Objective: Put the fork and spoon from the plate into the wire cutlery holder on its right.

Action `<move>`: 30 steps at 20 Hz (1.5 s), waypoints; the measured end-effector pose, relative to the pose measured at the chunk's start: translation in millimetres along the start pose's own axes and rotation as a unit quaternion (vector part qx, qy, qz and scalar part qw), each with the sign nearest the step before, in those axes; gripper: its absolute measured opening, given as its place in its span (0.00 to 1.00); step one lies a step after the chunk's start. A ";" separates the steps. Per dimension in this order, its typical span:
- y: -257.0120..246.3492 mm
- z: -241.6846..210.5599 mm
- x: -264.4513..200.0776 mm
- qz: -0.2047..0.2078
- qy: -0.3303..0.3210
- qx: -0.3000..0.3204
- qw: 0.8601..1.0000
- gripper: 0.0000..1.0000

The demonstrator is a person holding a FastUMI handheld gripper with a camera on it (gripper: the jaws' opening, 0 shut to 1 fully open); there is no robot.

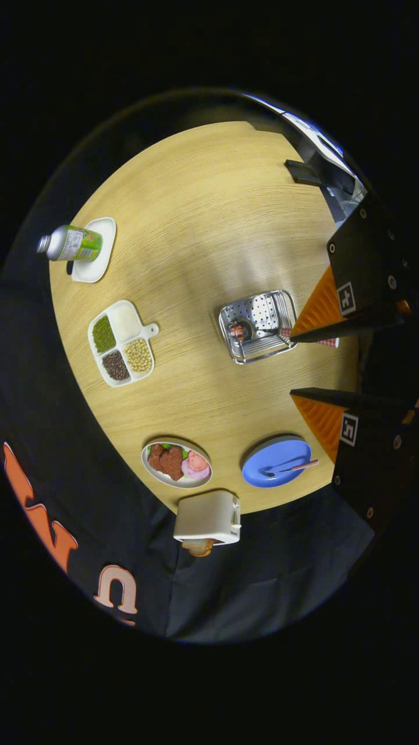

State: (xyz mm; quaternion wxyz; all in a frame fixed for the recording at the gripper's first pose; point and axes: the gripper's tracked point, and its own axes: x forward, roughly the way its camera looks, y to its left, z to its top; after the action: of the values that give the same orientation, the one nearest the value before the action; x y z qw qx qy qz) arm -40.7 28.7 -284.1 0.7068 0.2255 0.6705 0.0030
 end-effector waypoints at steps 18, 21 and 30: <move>179.5 -38.2 38.0 0.039 -0.041 -0.154 0.986 0.76; 210.5 -52.4 58.2 0.049 -0.029 -0.173 0.983 0.76; 266.8 -103.9 110.1 0.048 0.031 -0.211 0.976 0.76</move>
State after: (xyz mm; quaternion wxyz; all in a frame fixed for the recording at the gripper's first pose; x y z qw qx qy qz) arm -48.7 334.8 -302.1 0.7165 0.1031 0.6648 0.1847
